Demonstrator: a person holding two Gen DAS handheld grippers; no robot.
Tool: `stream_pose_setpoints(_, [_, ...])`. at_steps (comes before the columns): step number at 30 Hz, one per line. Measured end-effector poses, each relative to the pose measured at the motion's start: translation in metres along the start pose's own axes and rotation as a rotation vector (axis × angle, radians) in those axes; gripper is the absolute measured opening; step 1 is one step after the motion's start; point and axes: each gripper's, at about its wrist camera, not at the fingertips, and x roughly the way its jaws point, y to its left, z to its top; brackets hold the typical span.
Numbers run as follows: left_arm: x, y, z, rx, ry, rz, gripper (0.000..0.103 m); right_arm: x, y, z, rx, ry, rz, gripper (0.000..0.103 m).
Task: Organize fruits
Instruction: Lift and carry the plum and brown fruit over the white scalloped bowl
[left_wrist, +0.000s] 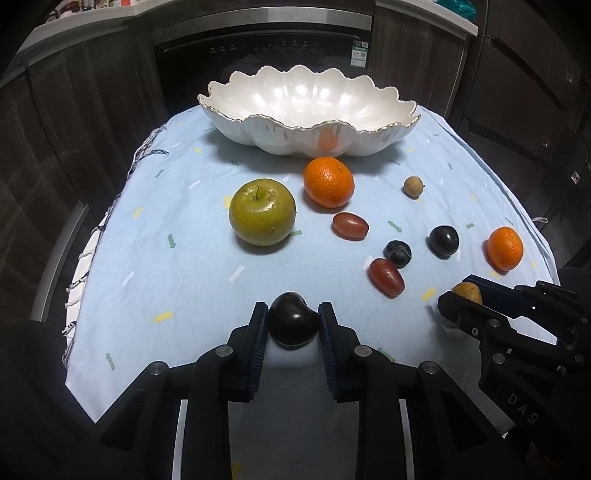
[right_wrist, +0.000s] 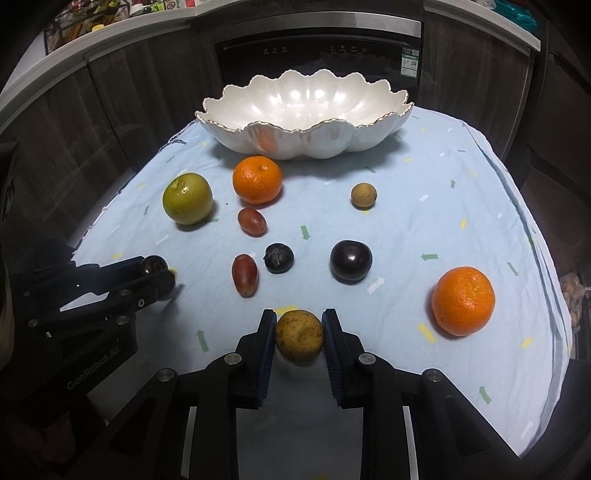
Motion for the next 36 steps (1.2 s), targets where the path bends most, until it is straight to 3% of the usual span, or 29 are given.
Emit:
stream_pose_setpoints(20, [-0.026,0.003,0.022,0.014,-0.046,0.022,0.028,-0.023,-0.003,0.017,-0.013,-0.064,-0.040,0.027])
stream_pose_setpoints(36, [-0.032,0.005,0.060,0.004,-0.073,0.014,0.028,-0.032,-0.011,0.059,-0.022,-0.132,-0.033,0.027])
